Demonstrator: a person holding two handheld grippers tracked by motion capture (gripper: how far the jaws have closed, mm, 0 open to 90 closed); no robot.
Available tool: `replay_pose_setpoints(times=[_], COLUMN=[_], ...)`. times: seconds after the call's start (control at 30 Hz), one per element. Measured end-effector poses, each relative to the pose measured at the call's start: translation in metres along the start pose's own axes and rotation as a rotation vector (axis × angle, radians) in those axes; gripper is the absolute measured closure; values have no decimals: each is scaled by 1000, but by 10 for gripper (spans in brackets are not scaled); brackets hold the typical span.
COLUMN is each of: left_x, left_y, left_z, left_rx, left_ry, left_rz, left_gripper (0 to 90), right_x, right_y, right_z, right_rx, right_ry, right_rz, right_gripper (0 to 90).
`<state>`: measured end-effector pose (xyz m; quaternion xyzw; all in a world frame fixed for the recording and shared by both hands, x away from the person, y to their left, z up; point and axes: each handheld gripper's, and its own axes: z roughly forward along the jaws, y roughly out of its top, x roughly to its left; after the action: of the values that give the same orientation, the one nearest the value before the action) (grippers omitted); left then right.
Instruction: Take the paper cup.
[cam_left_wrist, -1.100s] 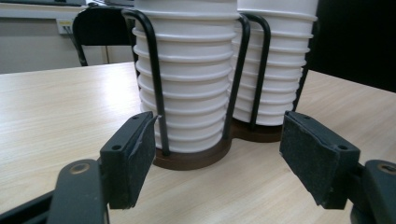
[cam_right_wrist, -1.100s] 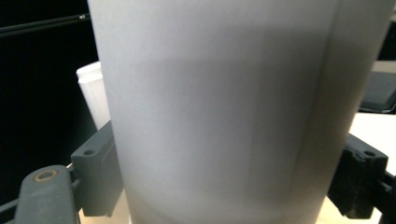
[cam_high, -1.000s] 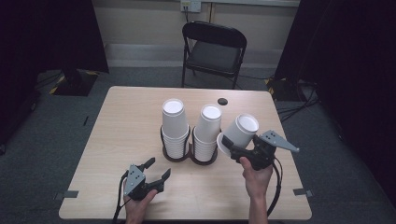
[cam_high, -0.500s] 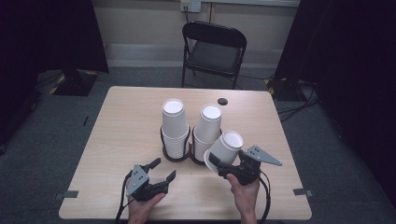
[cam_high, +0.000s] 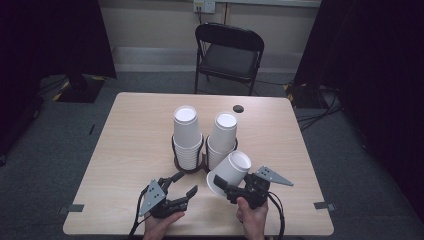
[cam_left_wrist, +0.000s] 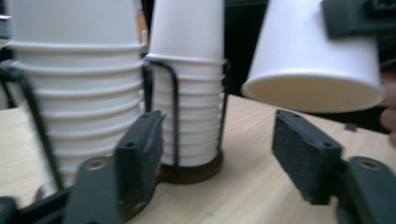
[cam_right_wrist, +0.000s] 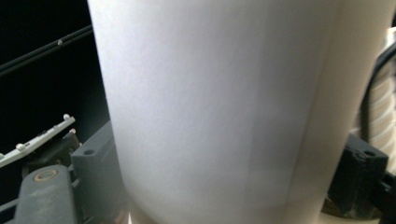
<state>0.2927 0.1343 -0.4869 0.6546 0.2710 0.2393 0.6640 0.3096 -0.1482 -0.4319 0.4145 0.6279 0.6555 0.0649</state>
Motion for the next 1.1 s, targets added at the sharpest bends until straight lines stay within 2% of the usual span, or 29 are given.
replay_pose_setpoints(times=[0.07,0.17,0.27,0.4,0.63,0.7,0.87,0.9,0.97,1.0,1.07,1.1], left_x=[-3,-5,-6,-7,-13,-14,-15,-16,-16,-16,-16,-16], left_y=[0,-3,-5,-6,-5,-6,-6,-5,-5,-4,-4,-4], left_z=[2,4,6,12,18,18,22,24,24,23,22,21], left_rx=[-8,-32,-56,-113,-151,-157,-161,-139,-136,-124,-119,-109], left_ry=[-16,-29,-51,-76,-70,-48,-34,-13,-5,19,27,42], left_rz=[-5,-6,-23,-39,5,23,22,49,51,67,75,84], left_gripper=[421,448,479,501,571,572,591,590,592,642,711,747], right_x=[4,9,12,16,20,20,21,23,24,23,22,21], right_y=[-3,-10,-15,-17,-17,-18,-19,-20,-20,-20,-20,-21], right_z=[4,9,15,20,22,23,26,29,30,31,32,35], right_rx=[2,-6,12,33,42,45,69,80,90,114,124,146], right_ry=[17,36,59,78,103,111,127,130,120,126,136,146], right_rz=[10,23,39,48,58,62,81,79,73,83,98,119], right_gripper=[145,145,145,145,145,145,145,145,145,144,142,136])
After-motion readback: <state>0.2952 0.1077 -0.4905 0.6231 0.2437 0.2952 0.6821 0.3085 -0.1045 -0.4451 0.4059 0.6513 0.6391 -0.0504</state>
